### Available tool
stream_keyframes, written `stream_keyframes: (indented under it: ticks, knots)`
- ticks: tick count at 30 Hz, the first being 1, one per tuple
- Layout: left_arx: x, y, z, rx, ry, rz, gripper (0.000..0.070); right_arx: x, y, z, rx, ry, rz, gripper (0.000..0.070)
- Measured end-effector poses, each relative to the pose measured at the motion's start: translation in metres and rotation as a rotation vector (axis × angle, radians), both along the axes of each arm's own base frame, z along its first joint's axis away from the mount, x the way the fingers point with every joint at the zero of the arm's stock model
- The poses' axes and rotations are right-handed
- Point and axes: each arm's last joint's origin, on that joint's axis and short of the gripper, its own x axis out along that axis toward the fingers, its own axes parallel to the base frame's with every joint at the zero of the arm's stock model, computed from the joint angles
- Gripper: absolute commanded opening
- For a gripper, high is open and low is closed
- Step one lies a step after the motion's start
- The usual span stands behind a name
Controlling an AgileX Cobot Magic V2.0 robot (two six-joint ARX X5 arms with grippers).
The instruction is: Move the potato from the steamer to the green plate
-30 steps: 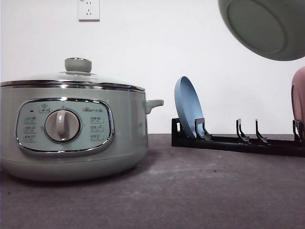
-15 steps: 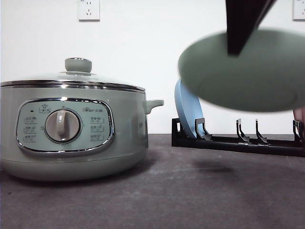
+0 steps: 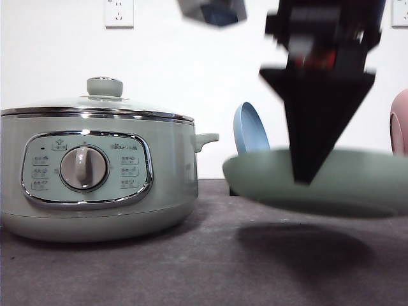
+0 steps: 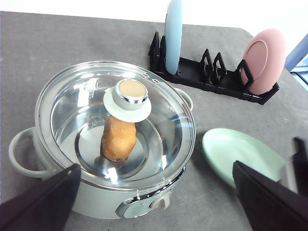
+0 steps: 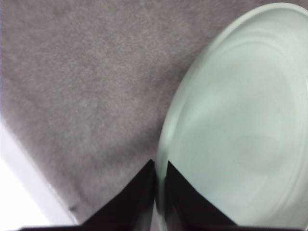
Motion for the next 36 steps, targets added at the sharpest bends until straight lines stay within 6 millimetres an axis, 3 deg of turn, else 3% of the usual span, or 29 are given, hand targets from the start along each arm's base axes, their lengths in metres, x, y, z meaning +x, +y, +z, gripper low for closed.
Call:
stream_keyframes:
  ticks: [15,17,21,31,36]
  knots:
    - [0.0,0.0,0.0,0.0,0.0,0.0,0.0641,0.007,0.017,-0.039,-0.054,0.042,0.005,0.0014]
    - [0.0,0.0,0.0,0.0,0.0,0.0,0.0641,0.007,0.018,-0.04,-0.029,0.067,0.004,0.0099]
    - [0.0,0.0,0.0,0.0,0.001,0.0,0.0641,0.006,0.02,-0.04,0.007,0.093,-0.002,0.0346]
    - [0.0,0.0,0.0,0.0,0.001,0.0,0.0641,0.006,0.02,-0.037,0.023,0.089,-0.021,0.0361]
    - [0.0,0.0,0.0,0.0,0.001,0.0,0.0641,0.003,0.014,-0.008,0.118,0.039,-0.019,0.0361]
